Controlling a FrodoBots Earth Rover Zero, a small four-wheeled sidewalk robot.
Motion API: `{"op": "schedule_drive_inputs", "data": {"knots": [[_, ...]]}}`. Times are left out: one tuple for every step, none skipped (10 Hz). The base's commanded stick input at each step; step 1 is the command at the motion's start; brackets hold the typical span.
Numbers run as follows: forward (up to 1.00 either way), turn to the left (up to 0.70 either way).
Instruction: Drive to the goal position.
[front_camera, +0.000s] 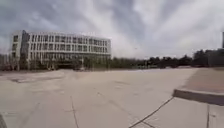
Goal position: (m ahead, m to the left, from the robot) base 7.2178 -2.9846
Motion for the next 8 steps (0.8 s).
{"op": "schedule_drive_inputs", "data": {"knots": [[0.70,0.00],[0.70,0.00],[0.70,0.00],[0.70,0.00],[0.70,0.00],[0.70,0.00],[0.70,0.00],[0.70,0.00]]}}
